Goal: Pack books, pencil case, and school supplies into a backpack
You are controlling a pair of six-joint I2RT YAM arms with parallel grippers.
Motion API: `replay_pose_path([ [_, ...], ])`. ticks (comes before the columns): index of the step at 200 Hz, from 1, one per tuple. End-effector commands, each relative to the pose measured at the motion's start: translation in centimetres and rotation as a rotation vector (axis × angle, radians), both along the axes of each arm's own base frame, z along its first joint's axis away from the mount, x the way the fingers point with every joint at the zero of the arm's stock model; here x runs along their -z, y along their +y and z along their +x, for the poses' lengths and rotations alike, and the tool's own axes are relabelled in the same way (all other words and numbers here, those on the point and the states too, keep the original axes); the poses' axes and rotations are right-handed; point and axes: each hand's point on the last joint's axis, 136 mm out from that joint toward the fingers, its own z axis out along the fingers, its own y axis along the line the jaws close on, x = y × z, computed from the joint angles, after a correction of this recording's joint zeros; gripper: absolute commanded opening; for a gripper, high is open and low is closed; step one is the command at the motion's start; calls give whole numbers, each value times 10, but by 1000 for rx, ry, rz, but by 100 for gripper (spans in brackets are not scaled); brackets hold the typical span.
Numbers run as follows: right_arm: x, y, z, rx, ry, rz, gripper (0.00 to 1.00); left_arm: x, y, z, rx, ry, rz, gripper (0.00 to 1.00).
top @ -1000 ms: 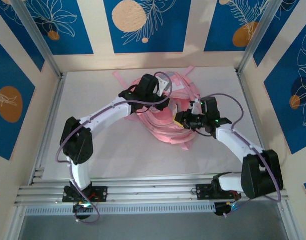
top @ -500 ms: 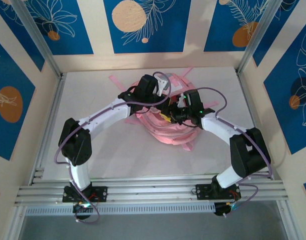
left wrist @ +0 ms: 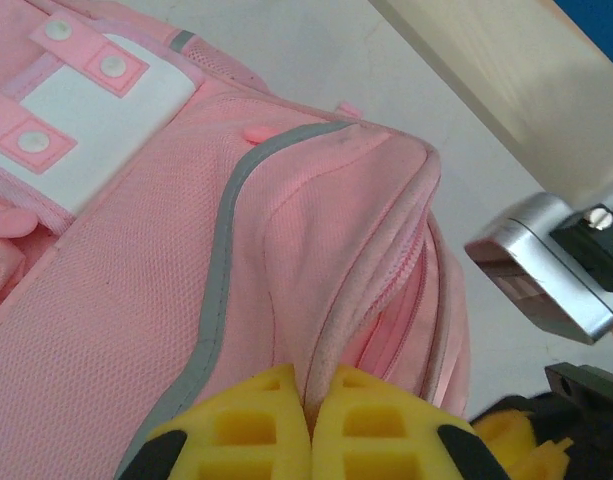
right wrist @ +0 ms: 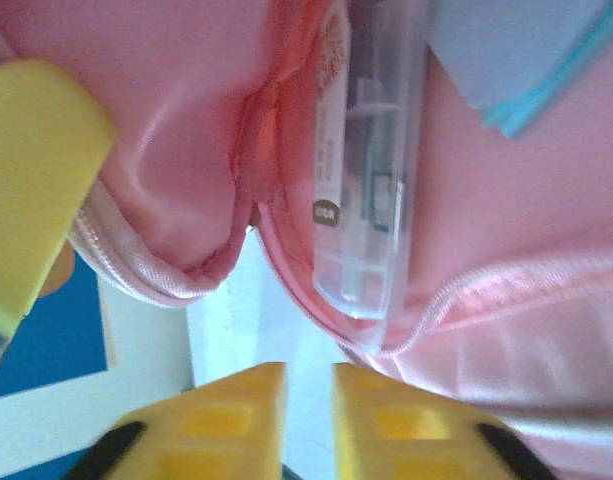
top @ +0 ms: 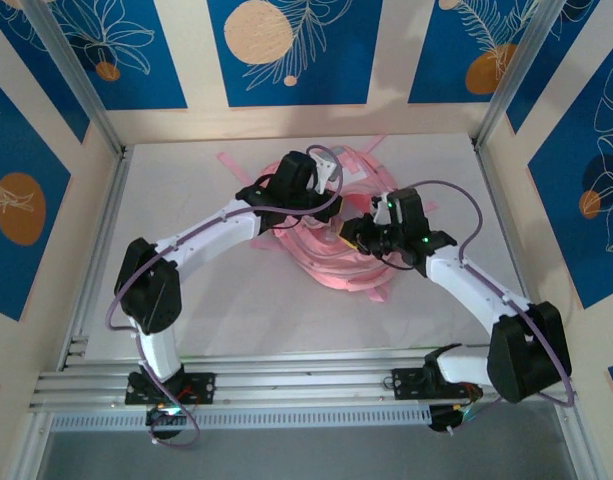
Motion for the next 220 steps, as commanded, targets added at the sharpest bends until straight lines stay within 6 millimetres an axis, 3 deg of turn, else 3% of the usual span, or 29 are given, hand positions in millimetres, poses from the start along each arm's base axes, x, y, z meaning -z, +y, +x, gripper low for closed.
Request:
replay_pose_path([
  [1, 18, -6, -8, -3, 20, -38, 11, -62, -15, -12, 56, -80, -169, 0],
  [33, 17, 7, 5, -4, -42, -87, 9, -64, -17, -16, 55, -60, -189, 0],
  [92, 18, 36, 52, 18, -127, -26, 3, -60, -20, -33, 66, -14, -231, 0],
  [113, 13, 36, 53, 14, -141, -27, 3, -54, -17, -34, 53, -8, -222, 0],
  [135, 13, 26, 37, -7, -128, -60, 4, -50, -10, -29, 18, -23, -203, 0],
  [155, 20, 10, 12, -20, -92, -103, 6, -51, 7, -16, -37, -50, -182, 39],
  [165, 22, 1, -1, -18, -75, -120, 9, -50, 18, -8, -70, -59, -168, 53],
  [189, 30, -21, -26, 2, -36, -170, 17, -43, 48, 12, -142, -93, -118, 63],
  [220, 37, -51, -35, 72, -8, -202, 28, -18, 84, 36, -211, -84, -81, 67],
])
